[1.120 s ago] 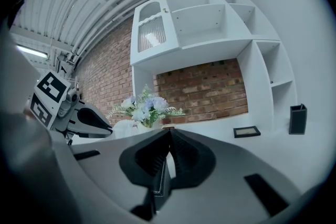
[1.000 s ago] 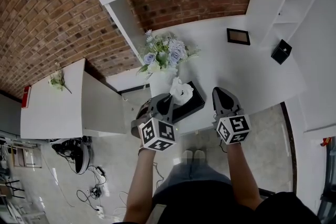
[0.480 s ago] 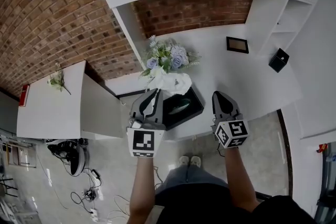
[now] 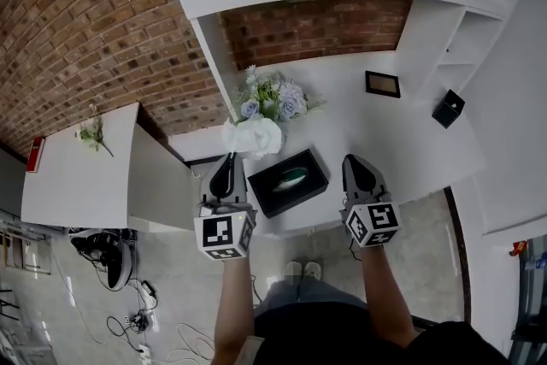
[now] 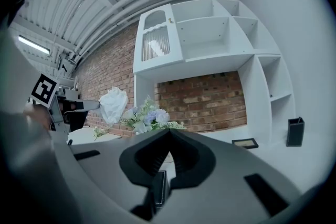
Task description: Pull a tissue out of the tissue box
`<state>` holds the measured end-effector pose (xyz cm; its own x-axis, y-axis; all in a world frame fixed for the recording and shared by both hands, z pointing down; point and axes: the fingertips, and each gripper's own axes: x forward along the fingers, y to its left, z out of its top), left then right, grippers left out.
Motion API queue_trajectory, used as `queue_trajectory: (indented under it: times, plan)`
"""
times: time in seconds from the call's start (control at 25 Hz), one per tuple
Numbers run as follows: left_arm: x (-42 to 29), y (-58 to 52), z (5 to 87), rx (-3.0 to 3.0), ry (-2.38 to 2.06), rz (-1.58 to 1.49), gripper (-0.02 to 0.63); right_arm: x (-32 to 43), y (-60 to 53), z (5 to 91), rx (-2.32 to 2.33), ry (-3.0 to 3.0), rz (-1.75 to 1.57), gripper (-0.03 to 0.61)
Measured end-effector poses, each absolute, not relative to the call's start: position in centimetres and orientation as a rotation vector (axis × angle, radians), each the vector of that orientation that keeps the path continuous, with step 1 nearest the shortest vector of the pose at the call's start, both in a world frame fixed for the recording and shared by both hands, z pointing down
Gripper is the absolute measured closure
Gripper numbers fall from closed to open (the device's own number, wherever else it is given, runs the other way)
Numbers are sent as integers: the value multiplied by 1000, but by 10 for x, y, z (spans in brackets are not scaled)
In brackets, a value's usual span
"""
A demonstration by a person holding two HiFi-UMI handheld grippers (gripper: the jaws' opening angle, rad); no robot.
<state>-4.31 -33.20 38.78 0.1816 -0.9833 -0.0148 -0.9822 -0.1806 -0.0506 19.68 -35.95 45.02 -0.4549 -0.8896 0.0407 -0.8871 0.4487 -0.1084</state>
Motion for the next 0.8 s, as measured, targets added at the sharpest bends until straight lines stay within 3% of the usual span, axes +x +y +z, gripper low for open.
queue_trajectory:
  times: [0.8]
  plan:
    - [-45,-324,405,-2418,2007,-45,598,192,-353,449,-1633,2695,-142,581]
